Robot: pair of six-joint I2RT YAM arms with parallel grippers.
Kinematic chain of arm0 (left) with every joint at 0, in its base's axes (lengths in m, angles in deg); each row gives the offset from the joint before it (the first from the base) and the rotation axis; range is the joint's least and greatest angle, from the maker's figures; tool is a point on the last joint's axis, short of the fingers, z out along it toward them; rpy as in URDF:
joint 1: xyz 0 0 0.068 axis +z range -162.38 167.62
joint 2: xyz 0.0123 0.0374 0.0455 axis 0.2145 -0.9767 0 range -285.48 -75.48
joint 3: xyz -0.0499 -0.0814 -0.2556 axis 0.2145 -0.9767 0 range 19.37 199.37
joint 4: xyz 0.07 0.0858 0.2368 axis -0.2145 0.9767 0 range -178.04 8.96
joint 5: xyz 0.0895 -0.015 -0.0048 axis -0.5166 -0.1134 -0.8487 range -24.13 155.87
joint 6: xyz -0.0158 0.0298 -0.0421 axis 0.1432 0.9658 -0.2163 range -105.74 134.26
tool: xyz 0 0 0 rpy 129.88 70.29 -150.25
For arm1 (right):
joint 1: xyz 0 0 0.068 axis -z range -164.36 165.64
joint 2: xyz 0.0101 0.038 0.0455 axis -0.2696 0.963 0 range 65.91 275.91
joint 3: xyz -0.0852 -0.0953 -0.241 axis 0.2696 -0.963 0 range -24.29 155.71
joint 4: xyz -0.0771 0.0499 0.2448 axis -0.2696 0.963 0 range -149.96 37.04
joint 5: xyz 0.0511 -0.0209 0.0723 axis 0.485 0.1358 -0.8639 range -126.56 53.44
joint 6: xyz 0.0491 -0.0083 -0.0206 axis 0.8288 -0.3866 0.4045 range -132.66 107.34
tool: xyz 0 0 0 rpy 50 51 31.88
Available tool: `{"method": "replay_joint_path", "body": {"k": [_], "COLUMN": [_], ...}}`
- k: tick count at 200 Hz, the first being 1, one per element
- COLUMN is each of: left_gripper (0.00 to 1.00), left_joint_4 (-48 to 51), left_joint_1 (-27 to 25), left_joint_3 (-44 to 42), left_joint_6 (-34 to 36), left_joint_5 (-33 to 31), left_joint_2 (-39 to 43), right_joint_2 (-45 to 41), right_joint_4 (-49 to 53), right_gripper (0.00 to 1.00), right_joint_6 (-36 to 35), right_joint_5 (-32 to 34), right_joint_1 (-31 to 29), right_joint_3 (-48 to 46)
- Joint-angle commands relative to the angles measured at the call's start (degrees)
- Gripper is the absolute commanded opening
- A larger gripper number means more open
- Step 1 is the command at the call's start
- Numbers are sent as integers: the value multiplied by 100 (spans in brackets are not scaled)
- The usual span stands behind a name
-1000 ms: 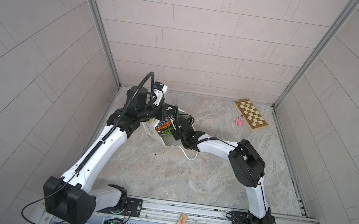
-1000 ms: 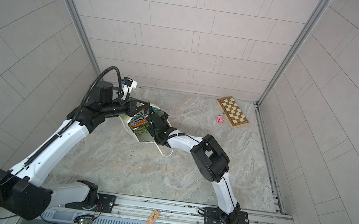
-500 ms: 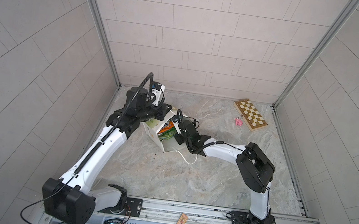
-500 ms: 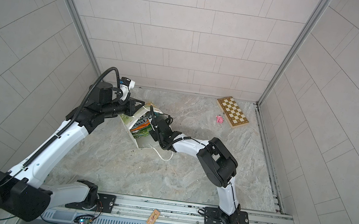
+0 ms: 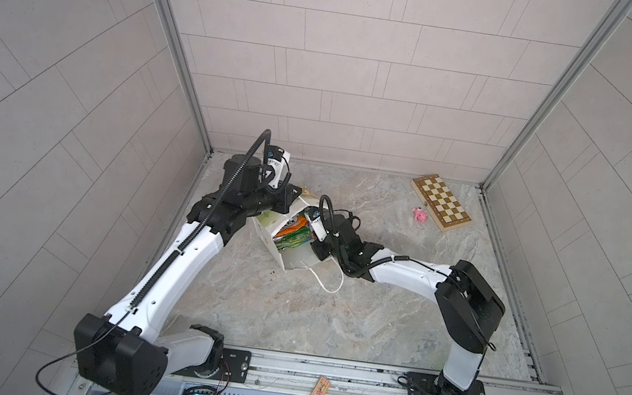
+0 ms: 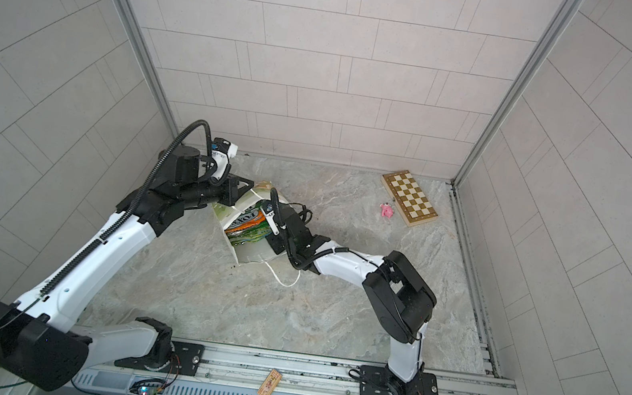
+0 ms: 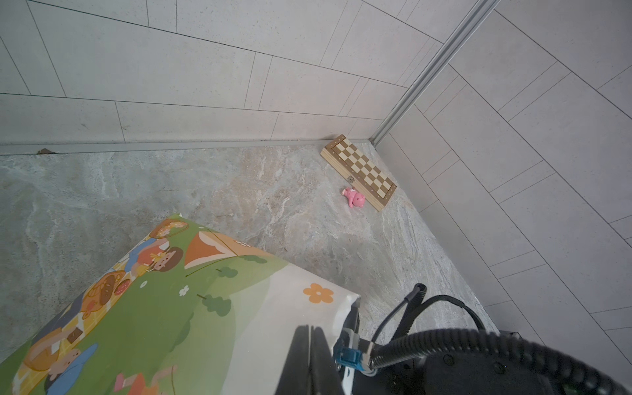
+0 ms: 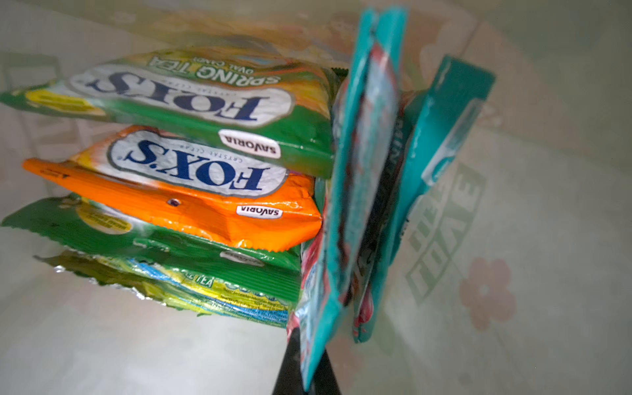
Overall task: Take the snacks out of the paper bag
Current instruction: 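Close the right gripper on the teal FOX'S Mint Blossom packet, then lift the teal packet out of the bag with the right gripper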
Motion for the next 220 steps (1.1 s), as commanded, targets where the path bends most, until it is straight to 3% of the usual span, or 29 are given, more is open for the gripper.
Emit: {"method": "replay_joint_path", "body": {"k": [1,110,220], "left_gripper": [0,0,0], "left_joint_4": [-103,-130,-129], "left_joint_1": [-15,-4,-4], "left_joint_3": [-32,-29,-30], "left_joint_6": [-29,-212,-232], "left_joint_5": [-58,-208,-163], "left_joint_2": [3,-50,-62], "right_joint_2": [-449,-1892,-3576], "right_joint_4": [-58,466,651], "right_gripper": [0,0,0], "right_joint_6": [50,-133,-475], "right_joint_5": [-285,-691,467], "right_joint_1": [-41,-105,-150], "right_joint_3": [-135,-736,-1149]}}
